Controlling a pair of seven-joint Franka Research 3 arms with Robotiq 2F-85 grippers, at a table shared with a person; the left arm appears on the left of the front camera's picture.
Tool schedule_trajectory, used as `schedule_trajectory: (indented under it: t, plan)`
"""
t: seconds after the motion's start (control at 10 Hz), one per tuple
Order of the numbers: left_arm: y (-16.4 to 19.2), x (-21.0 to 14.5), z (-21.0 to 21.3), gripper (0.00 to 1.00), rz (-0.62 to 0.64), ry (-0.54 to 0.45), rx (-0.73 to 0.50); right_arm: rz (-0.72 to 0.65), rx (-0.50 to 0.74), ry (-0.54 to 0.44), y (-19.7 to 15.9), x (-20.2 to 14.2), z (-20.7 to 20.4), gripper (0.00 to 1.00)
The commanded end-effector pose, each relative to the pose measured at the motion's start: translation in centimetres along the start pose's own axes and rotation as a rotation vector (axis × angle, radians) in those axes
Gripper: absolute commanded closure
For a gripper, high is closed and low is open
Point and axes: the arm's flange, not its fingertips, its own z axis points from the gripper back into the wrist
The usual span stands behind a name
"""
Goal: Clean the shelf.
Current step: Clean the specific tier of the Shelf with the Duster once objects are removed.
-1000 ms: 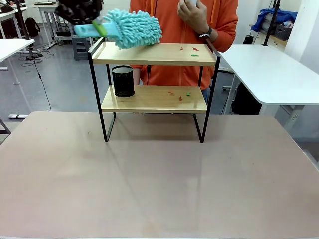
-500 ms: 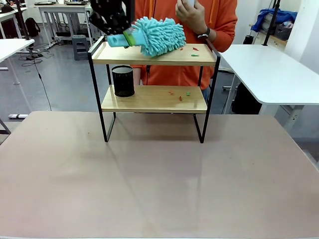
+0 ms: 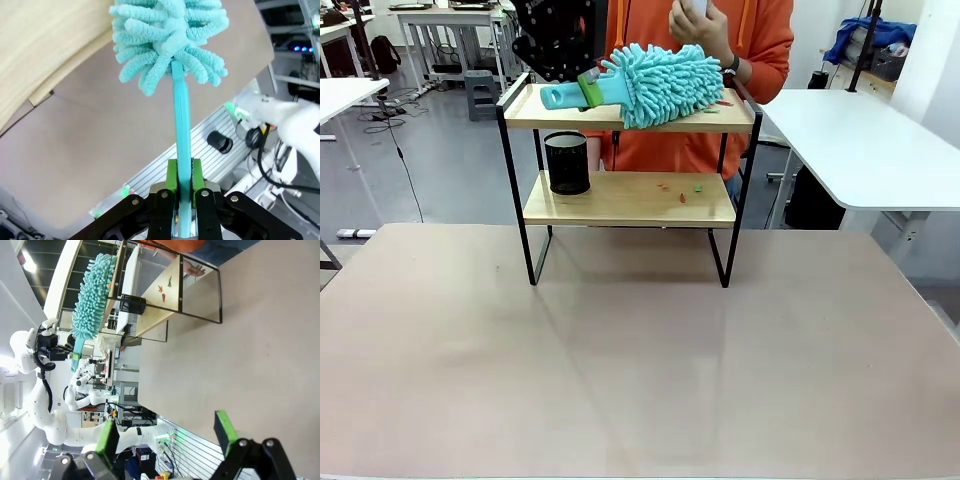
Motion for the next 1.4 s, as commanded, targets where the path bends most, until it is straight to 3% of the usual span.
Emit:
schedule_trajectory:
  t: [0.0,0.2,0.5,0.6,1.0,1.2,1.3]
  plan:
    - [0.4,-1.7,0.7,0.87,-0.096,0.081,-0.016,0.027,0.021,-0.014,0.2,0.3,-0.1,0.00]
    - [1.3,-5.2,2.3,0.87,-0.208,0.167,-0.060,0.027,0.021,-0.014,0.2,0.3,-0.1,0.00]
    - [2.7,-11.2,4.1,0.87,-0.527,0.353,-0.259,0.027,0.021,-0.014,0.2,0.3,-0.1,0.00]
    - [3.8,-12.3,4.5,0.87,-0.545,0.372,-0.325,0.027,0.021,-0.014,0.2,0.3,-0.1,0.00]
    - [7.4,-15.5,7.1,0.87,-0.433,0.136,-0.353,0.027,0.021,-0.014,0.2,0.3,-0.1,0.00]
    - [14.2,-20.3,12.0,0.87,-0.219,-0.239,-0.427,0.027,0.021,-0.014,0.2,0.3,-0.1,0.00]
    - [18.1,-24.4,13.4,0.87,-0.075,-0.426,-0.464,0.027,0.021,-0.014,0.2,0.3,-0.1,0.00]
